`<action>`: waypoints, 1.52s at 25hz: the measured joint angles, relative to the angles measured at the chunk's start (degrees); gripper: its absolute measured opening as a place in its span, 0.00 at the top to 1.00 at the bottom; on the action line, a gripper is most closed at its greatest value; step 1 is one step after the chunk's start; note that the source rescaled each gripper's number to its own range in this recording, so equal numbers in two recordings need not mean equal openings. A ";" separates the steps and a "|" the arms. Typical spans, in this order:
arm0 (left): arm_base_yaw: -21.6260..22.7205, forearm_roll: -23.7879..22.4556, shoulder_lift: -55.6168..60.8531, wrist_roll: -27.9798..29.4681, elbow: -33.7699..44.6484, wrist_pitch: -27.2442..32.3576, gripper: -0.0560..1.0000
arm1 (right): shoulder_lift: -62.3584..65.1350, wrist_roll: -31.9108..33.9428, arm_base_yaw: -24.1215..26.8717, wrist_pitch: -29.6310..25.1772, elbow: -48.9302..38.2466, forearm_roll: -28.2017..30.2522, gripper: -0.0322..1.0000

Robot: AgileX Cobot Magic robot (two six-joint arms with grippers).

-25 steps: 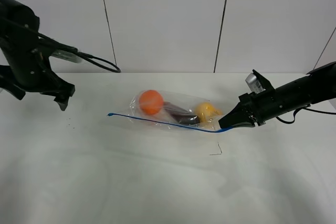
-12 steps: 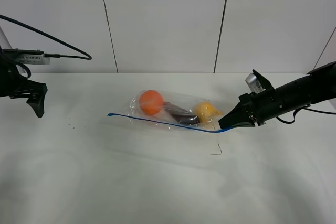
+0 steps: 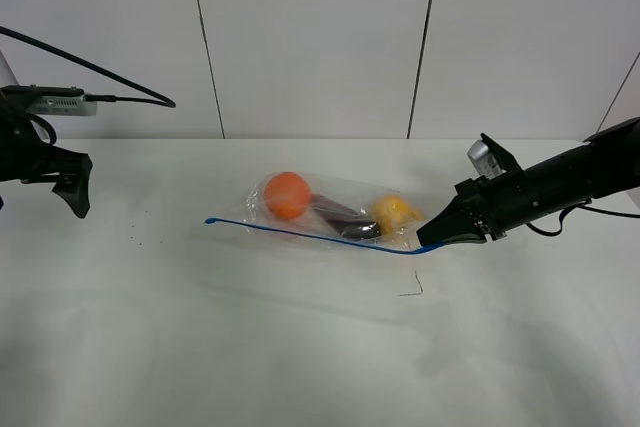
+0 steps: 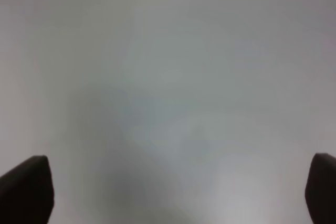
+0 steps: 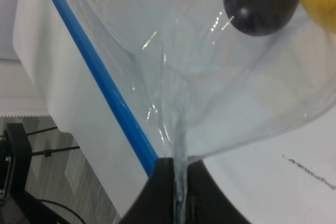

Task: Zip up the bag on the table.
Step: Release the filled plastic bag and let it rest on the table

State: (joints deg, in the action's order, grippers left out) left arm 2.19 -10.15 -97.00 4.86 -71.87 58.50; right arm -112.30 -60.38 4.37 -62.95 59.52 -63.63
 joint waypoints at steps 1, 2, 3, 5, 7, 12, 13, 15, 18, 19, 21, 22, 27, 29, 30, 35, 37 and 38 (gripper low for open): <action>0.00 0.06 0.99 -0.07 0.54 -0.71 0.00 | 0.00 0.00 0.00 0.00 0.00 0.00 0.97; 0.00 0.06 2.33 -0.25 1.19 -1.56 0.00 | 0.00 0.00 0.00 0.00 0.00 0.00 0.97; 0.00 0.06 3.75 -0.65 1.84 -2.11 0.00 | 0.00 0.00 0.00 0.00 0.00 0.00 0.97; 0.10 0.09 6.45 -1.21 3.04 -2.85 0.00 | 0.00 0.00 0.00 0.06 0.00 0.00 0.97; 0.10 0.09 9.58 -1.79 4.52 -3.59 0.00 | 0.00 -0.05 0.00 0.06 0.00 0.00 0.97; 0.10 0.09 19.07 -2.53 8.75 -5.95 0.00 | 0.00 -0.05 0.00 0.11 0.00 0.00 0.97; 0.10 0.12 20.98 -2.60 9.63 -6.28 0.00 | 0.00 -0.05 0.00 0.11 0.00 0.00 0.97; 0.10 0.44 25.89 -2.65 12.09 -6.79 0.00 | 0.00 -0.05 0.00 0.15 0.00 0.00 0.97; 0.10 0.55 33.52 -2.66 17.16 -8.72 0.00 | 0.00 -0.05 0.00 0.15 0.00 0.00 0.97; 0.10 0.55 36.47 -2.66 18.81 -9.71 0.00 | 0.00 -0.05 0.00 0.15 0.00 0.00 0.97; 0.10 0.62 42.16 -2.66 22.86 -11.22 0.00 | 0.00 -0.10 0.00 0.15 0.00 0.00 0.97; 0.10 0.90 45.37 -2.71 24.77 -11.83 0.00 | 0.00 -0.10 0.00 0.15 0.00 0.00 0.97; 0.10 3.49 60.98 -2.77 31.59 -12.38 0.00 | 0.00 -0.10 0.00 0.15 0.00 0.00 0.97; 0.10 4.46 68.16 -3.23 33.26 -12.31 0.00 | 0.00 -0.10 0.00 0.15 0.00 0.00 0.97; 0.10 4.86 71.58 -3.35 33.78 -12.31 0.00 | 0.00 -0.10 0.00 0.15 0.00 0.00 0.97; 0.10 5.97 84.92 -3.60 36.14 -12.16 0.00 | 0.00 -0.10 0.00 0.15 0.00 0.00 0.97; 0.10 6.03 89.88 -3.60 36.82 -11.85 0.00 | 0.00 -0.10 0.00 0.15 0.00 0.00 0.97; 0.10 6.03 91.58 -3.60 37.08 -11.66 0.00 | 0.00 -0.10 0.00 0.15 0.00 0.00 0.97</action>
State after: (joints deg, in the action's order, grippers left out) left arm 2.30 -4.12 -5.42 1.26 -34.79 46.84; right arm -112.30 -60.48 4.37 -62.80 59.52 -63.63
